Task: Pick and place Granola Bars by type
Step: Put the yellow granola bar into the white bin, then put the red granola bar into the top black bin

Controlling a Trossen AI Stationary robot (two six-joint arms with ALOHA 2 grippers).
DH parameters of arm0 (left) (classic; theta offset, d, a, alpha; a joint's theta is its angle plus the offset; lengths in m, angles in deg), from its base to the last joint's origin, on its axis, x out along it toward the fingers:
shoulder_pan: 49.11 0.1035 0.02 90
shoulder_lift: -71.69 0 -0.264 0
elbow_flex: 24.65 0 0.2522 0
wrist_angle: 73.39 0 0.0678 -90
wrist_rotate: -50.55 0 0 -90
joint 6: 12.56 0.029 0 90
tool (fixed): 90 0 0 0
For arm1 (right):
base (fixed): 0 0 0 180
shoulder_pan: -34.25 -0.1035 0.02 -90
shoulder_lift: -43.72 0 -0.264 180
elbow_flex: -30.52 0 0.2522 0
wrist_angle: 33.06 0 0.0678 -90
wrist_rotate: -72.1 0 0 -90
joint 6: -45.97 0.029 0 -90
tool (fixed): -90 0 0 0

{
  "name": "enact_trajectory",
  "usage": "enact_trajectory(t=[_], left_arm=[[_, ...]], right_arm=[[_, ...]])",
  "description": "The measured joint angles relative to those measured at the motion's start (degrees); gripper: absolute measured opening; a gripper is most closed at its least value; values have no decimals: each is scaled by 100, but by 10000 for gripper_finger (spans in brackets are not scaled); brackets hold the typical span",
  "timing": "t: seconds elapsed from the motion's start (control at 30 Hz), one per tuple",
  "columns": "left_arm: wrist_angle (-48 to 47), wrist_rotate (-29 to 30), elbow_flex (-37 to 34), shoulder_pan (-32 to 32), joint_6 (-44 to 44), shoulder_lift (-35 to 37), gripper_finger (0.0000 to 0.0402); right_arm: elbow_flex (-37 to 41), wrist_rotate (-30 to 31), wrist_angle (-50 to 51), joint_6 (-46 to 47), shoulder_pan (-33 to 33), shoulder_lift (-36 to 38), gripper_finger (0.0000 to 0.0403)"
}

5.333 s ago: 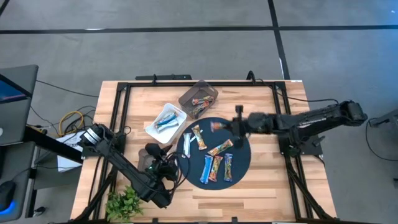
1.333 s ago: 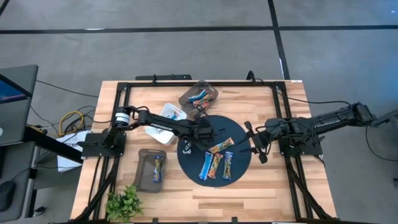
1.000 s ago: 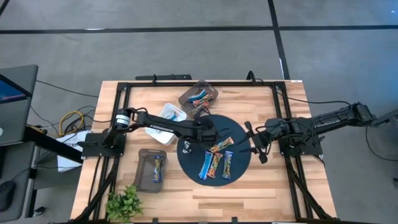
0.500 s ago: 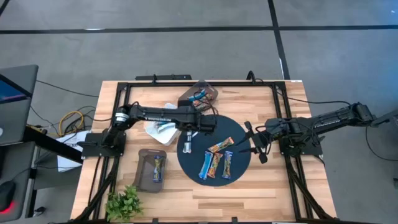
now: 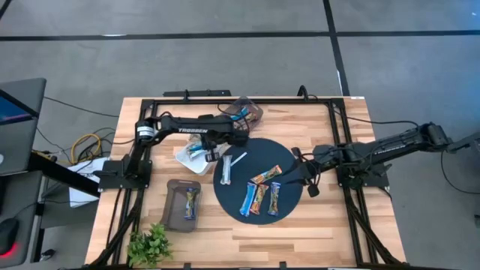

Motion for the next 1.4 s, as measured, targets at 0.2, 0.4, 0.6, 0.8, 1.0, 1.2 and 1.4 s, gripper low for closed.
enact_trajectory(t=[0.2, 0.4, 0.6, 0.8, 1.0, 1.2, 1.4], left_arm=[[1, -97, -427, 168, -2, -4, 57], [6, 55, -457, 110, 21, 12, 67], [1, 190, -457, -39, 65, 24, 123], [7, 185, -455, -152, 260, 48, 171], [0, 217, -450, -442, 295, 624, 180], [8, 573, -442, -908, 63, 1530, 180], [591, 145, -442, -1564, -105, 2139, 180]], right_arm=[[0, 25, -18, 123, 163, -18, 134], [0, 25, -17, 193, 232, -18, 134], [0, 25, -17, 192, 232, -18, 134], [0, 23, -15, 192, 232, -18, 134], [7, 16, -37, 192, 232, -164, 134], [7, 16, -310, 192, 232, -484, 134], [4, 16, -549, 195, 232, -758, 134]])
